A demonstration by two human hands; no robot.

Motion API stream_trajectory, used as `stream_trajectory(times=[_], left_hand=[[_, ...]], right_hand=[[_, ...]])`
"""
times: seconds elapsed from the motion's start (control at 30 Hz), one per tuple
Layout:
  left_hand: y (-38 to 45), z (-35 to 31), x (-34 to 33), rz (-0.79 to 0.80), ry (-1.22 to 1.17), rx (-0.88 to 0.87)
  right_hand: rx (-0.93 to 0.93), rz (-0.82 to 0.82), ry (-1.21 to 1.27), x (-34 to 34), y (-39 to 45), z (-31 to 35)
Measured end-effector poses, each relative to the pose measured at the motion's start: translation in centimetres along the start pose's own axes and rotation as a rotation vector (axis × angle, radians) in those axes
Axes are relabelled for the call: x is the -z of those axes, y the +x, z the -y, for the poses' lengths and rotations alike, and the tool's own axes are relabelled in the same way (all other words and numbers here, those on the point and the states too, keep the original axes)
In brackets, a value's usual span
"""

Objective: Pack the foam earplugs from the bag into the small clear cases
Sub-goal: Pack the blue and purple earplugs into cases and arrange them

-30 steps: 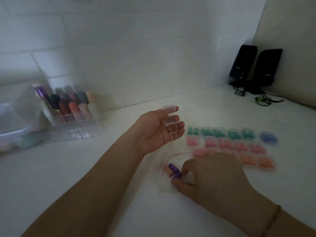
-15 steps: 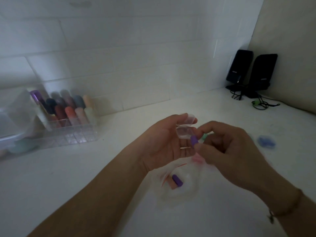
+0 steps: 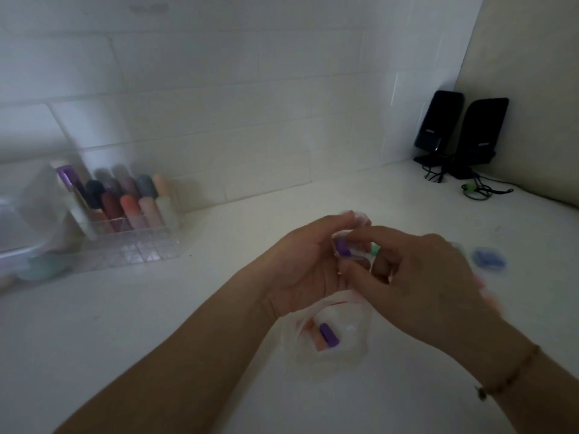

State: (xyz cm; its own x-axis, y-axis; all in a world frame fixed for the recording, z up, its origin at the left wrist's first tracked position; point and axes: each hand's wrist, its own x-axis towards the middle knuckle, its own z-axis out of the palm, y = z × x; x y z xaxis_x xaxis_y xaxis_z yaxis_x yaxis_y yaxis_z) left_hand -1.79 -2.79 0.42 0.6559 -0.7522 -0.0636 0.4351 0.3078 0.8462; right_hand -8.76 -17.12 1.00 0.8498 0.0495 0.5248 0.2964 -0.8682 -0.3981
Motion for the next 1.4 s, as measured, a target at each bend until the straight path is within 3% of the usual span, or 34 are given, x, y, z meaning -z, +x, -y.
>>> stream_trajectory(times=[0.17,0.3,0.4,0.57,0.8,0.9,0.97,1.03,1.1,1.17,1.27,1.4], left_hand=[[0.2,-1.3,0.5,-0.163,-0.138,-0.183],[0.2,-1.6,1.0,-0.267,-0.181,-0.230],[0.1,-1.6,0.9,-0.264,-0.184,-0.233],[-0.1,-1.5,0.7,-0.239,-0.203,-0.223],[-0.2,-1.4,0.3,-0.253,-0.203,-0.192],[-0.2,-1.4,0.4,-0.257,-0.210,-0.183],[-0.2,-1.4,0.3,-0.259,-0.203,-0.174],[-0.2,-1.3,0.1,-0.267,-0.181,-0.167],[-0.1,-1.3,-0.1,-0.251,-0.149,-0.167],[-0.2,-1.1,-0.4,-0.206,-0.085,-0.166],[-0.4,-0.4,-1.0,-0.126,0.034,-0.140],[-0.5,0.3,-1.6,-0.097,0.101,-0.111]], right_hand=[[0.157,-0.011,0.171,2.1,-1.7,0.5],[0.264,0.298,-0.136,1.1,-3.1,1.7],[0.239,0.361,-0.339,-0.5,-3.4,1.5],[0.206,0.417,-0.379,-0.5,-3.6,2.1],[0.260,0.312,-0.474,-1.6,-3.3,0.8],[0.234,0.287,-0.353,-0.6,-3.2,1.6],[0.204,0.386,-0.202,0.6,-3.2,1.1],[0.185,0.505,0.121,2.4,-2.4,0.5],[0.119,0.445,0.474,3.8,-1.8,0.2],[0.059,0.195,0.612,4.3,-1.6,-0.4],[0.047,-0.101,0.400,3.8,-1.0,-0.5],[0.022,-0.094,0.156,2.8,-1.1,-0.7]])
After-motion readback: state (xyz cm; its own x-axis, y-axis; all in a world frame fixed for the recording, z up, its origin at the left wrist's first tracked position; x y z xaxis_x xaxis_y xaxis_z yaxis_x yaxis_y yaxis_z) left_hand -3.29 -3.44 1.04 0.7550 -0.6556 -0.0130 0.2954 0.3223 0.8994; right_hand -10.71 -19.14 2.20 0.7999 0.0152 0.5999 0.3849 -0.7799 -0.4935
